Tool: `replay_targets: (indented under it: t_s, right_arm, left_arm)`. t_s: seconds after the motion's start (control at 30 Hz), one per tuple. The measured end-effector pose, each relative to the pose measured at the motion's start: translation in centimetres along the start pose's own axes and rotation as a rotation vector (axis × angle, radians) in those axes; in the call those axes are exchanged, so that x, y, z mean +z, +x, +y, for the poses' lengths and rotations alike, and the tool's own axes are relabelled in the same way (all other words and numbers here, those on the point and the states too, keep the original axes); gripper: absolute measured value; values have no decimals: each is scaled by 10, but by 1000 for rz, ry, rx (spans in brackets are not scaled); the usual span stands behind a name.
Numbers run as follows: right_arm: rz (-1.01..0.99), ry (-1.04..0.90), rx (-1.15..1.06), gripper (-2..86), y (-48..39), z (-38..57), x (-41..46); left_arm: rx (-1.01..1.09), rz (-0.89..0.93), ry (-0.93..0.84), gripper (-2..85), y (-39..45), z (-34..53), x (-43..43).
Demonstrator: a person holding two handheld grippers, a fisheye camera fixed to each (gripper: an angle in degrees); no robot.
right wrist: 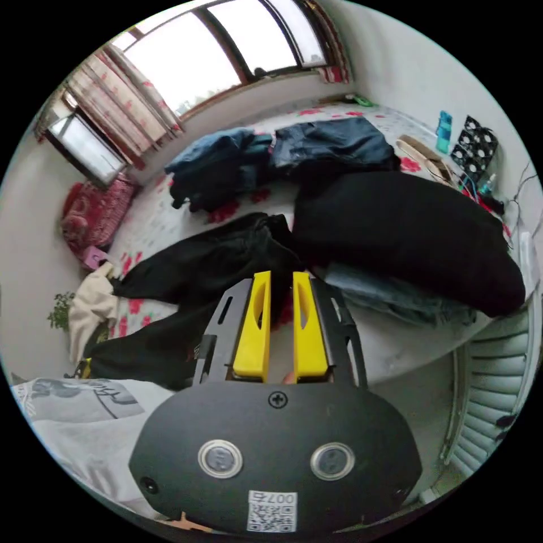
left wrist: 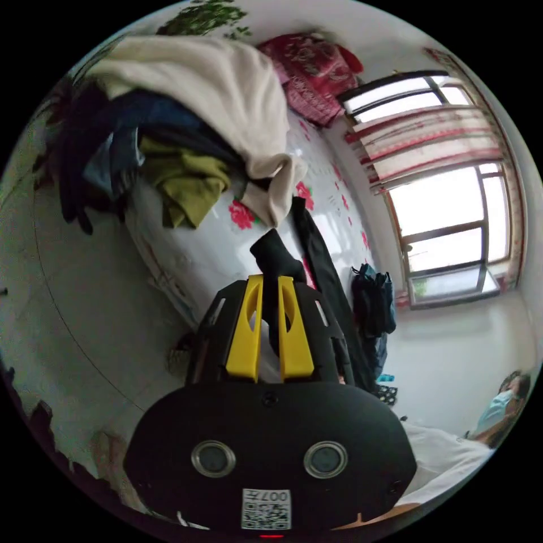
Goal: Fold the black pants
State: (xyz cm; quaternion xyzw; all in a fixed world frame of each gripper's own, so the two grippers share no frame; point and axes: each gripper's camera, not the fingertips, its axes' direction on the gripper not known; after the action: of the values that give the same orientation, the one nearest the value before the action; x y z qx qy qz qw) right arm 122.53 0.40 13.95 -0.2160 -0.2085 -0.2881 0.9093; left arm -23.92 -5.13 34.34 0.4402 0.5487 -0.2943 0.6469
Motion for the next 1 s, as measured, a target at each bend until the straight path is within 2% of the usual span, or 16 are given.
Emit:
replay_targets:
  t_s: [0.07,0.13,0.27,0.37,0.43,0.53,0.67,0.77,0.9,1.0]
  right_arm:
    - [83,-122,42,83,14,12,31]
    - [34,-208,83,97,27,28,53]
    - [-67,-215,306,111,68,84,66]
    - [-188,-214,389,110,87,109,76]
    - [-216,-224,391,109,88,113,85]
    - [-118,-245,379,103,88,112,85]
    - [-180,-241,396,91,95,113,79]
    - [-307,-206,417,80,100,111,77]
    - [-215,-229,403,37,103,112,84]
    - [-367,-199,440,9,115,114,81]
  left_arm:
    - [-83,39,-24,47,-20,7,13]
    - [-128,22,-38,47,-32,15,18]
    - [-100,-10,-54,47,-33,17,6]
    - [-78,-29,-72,45,-31,13,-5]
    - [-46,-7,-95,40,-25,10,-12]
    - [6,41,-100,22,-14,7,-21]
    - [18,155,-57,1,-7,5,-36]
    - [12,234,-20,-5,-6,3,-44]
    - [29,229,-27,-7,-4,3,-47]
    - [15,290,-4,-8,-7,3,-56]
